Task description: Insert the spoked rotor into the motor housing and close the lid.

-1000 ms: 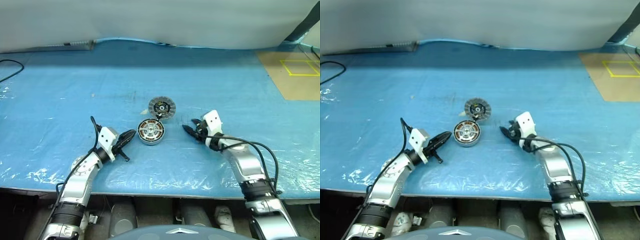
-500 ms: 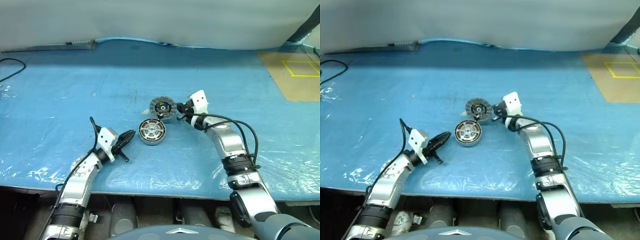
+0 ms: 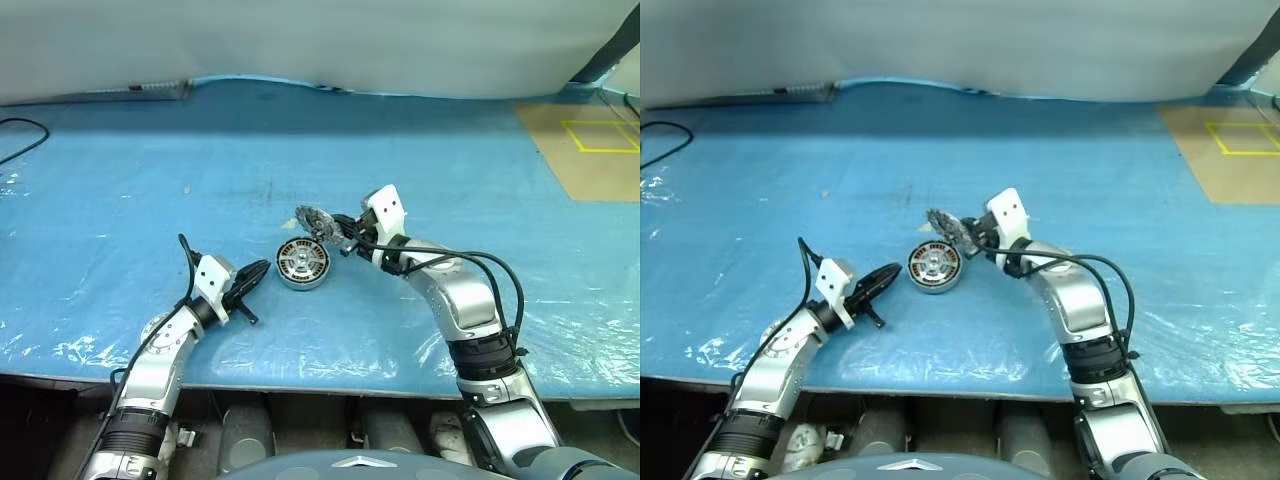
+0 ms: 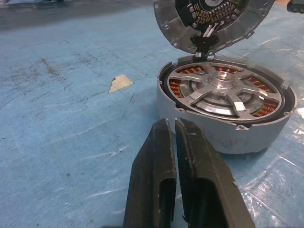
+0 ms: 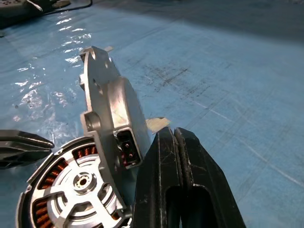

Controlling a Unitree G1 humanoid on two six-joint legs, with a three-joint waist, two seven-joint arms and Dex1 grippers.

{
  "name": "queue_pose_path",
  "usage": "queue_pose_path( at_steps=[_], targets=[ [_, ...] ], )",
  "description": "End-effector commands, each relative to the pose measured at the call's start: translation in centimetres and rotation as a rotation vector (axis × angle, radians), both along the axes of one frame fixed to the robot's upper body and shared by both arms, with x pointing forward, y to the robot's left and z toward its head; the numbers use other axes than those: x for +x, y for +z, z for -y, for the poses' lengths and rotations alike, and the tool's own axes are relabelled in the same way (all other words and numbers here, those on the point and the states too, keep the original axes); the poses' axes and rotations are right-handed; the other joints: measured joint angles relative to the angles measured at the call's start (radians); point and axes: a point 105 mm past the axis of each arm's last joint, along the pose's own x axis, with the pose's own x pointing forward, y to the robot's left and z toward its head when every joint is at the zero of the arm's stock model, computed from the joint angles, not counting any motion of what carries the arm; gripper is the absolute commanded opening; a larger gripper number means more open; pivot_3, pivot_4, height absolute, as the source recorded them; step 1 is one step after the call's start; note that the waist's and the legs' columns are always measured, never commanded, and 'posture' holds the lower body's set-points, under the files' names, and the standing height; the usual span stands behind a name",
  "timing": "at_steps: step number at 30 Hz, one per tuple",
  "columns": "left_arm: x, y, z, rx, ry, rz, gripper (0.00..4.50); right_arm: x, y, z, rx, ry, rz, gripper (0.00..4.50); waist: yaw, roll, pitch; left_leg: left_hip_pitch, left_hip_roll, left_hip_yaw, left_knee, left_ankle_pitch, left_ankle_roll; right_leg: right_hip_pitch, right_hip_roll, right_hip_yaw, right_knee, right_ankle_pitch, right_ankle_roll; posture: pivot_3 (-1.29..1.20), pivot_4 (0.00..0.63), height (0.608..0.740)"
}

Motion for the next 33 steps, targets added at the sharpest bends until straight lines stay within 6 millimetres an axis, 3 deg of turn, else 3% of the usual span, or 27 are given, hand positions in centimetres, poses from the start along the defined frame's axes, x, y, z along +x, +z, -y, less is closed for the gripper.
queue_pose_path(
  at_steps=[1,9,18,21,25,29,33],
  targets=[
    [0.1,1.1,0.0,0.001,-0.003,0.044,0.23,-1.1,1.2,-1.3,0.057,0.043,0.025,0.02,0.0,0.0,0.0,0.0,0.0,0.0,0.0,0.0,0.0,0.0,0.0,0.0,0.0,0.0,0.0,0.0,0.15,0.74],
    [-0.1,1.3,0.1,0.006,-0.003,0.042,0.23,-2.9,-0.7,-2.7,0.053,0.097,-0.017,0.02,0.0,0.0,0.0,0.0,0.0,0.0,0.0,0.0,0.0,0.0,0.0,0.0,0.0,0.0,0.0,0.0,0.15,0.74],
    [-0.3,0.9,0.1,0.01,-0.002,0.03,0.23,-3.5,-2.8,-1.7,-0.033,0.129,-0.057,0.02,0.001,0.0,0.0,0.0,0.0,0.0,0.0,0.0,0.0,0.0,0.0,0.0,0.0,0.0,0.0,0.0,0.15,0.74],
    [-0.4,0.8,0.0,0.011,-0.001,0.028,0.23,-3.6,-2.4,-1.3,-0.045,0.131,-0.022,0.02,0.001,0.0,0.0,0.0,0.0,0.0,0.0,0.0,0.0,0.0,0.0,0.0,-0.001,0.0,0.0,0.0,0.15,0.74],
    [-0.4,0.7,-0.2,0.01,0.005,0.028,0.23,-3.6,-0.5,-1.0,-0.007,0.135,0.056,0.02,0.001,0.0,0.0,0.0,0.0,0.0,0.0,0.0,0.0,0.0,0.0,0.0,-0.001,0.0,0.0,0.0,0.15,0.74],
    [-0.4,0.4,-0.2,0.008,0.005,0.026,0.23,-3.3,0.0,-1.0,0.006,0.114,0.097,0.91,0.001,0.0,0.0,0.0,0.0,0.0,0.0,0.0,0.0,0.0,0.0,0.0,-0.001,0.0,0.0,0.0,0.15,0.74],
    [-0.4,0.4,-0.2,0.005,0.003,0.029,0.23,-3.0,0.5,-1.8,0.037,0.116,0.106,2.33,0.0,0.0,0.0,0.0,0.0,0.0,0.0,0.0,0.0,0.0,0.0,0.0,-0.001,0.0,0.0,0.0,0.15,0.74]
  ],
)
